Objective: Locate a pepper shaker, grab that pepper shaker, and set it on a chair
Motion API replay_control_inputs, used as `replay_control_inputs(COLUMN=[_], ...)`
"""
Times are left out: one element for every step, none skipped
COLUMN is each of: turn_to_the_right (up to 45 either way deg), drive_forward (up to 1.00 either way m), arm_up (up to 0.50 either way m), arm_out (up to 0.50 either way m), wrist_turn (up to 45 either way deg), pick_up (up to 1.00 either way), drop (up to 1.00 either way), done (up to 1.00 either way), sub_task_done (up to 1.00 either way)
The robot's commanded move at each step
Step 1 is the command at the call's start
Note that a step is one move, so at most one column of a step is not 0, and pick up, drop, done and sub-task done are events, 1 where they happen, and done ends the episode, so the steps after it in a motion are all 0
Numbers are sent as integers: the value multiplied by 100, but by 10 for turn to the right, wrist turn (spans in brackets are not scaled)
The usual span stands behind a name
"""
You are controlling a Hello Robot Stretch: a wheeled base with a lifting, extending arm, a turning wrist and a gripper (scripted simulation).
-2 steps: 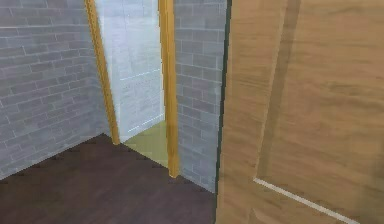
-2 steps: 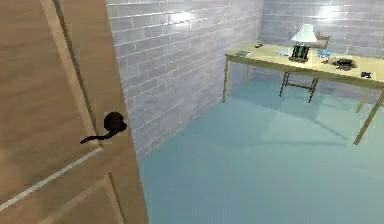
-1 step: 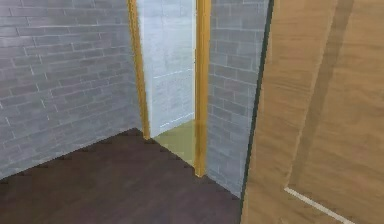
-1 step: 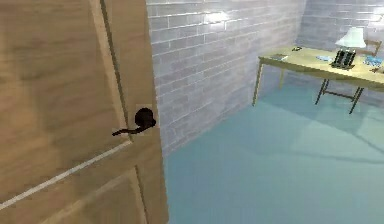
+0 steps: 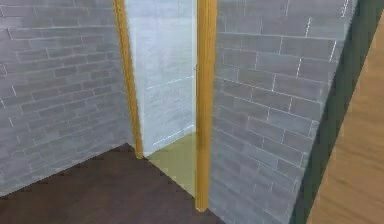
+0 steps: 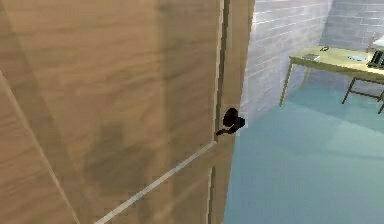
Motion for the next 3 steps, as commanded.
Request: replay_control_inputs(turn_to_the_right=[-390, 0, 210], drive_forward=[0, 15, 0], arm_up=[0, 0, 0], arm_out=[0, 0, 0], wrist_turn=[0, 0, 0], pick_up=[0, 0, 0], drop=[0, 0, 0], done=[0, 0, 0], sub_task_done=[0, 0, 0])
